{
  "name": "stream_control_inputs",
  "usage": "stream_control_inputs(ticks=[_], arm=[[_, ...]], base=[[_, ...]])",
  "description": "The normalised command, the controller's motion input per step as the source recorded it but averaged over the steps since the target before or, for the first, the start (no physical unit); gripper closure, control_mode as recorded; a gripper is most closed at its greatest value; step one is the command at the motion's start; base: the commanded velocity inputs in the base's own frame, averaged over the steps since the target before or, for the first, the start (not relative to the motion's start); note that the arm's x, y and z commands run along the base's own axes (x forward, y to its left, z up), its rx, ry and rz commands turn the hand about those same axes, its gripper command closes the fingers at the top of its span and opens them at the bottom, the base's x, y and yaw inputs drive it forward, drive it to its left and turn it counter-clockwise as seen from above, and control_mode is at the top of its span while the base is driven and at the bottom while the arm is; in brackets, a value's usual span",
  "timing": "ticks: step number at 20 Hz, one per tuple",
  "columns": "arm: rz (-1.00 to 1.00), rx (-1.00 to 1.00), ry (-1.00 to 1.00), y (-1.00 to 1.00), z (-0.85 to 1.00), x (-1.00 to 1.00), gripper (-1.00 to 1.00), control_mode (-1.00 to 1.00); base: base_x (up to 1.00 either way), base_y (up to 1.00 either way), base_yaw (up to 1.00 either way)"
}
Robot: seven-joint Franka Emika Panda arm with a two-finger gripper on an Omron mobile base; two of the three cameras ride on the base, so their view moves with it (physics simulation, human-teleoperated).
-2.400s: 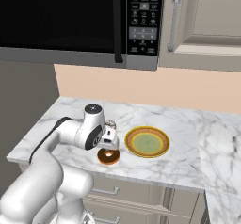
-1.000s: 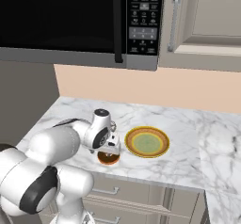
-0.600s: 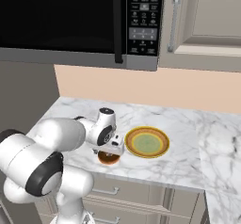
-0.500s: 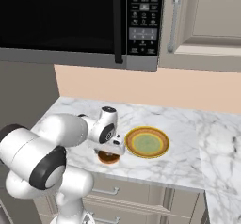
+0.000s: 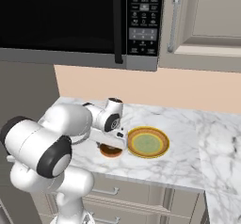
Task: Place the pastries on the plates.
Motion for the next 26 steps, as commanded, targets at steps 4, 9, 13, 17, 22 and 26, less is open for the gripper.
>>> stream_control_inputs(ticks=[4,9,13,17,22,26], arm=[[0.0,0.0,-0.08,-0.01,0.68,-0.2,1.0,-1.0],[0.0,0.0,0.0,-0.08,0.57,-0.01,1.0,-1.0],[0.0,0.0,0.0,-0.32,0.08,0.05,1.0,-1.0],[0.0,0.0,0.0,-0.55,0.0,0.19,1.0,-1.0],[0.0,0.0,0.0,-0.59,0.0,0.33,1.0,-1.0],[0.0,0.0,0.0,-0.56,0.0,0.4,1.0,-1.0]], base=[[0.0,0.0,0.0],[0.0,0.0,0.0],[0.0,0.0,0.0],[0.0,0.0,0.0],[0.0,0.0,0.0],[0.0,0.0,0.0]])
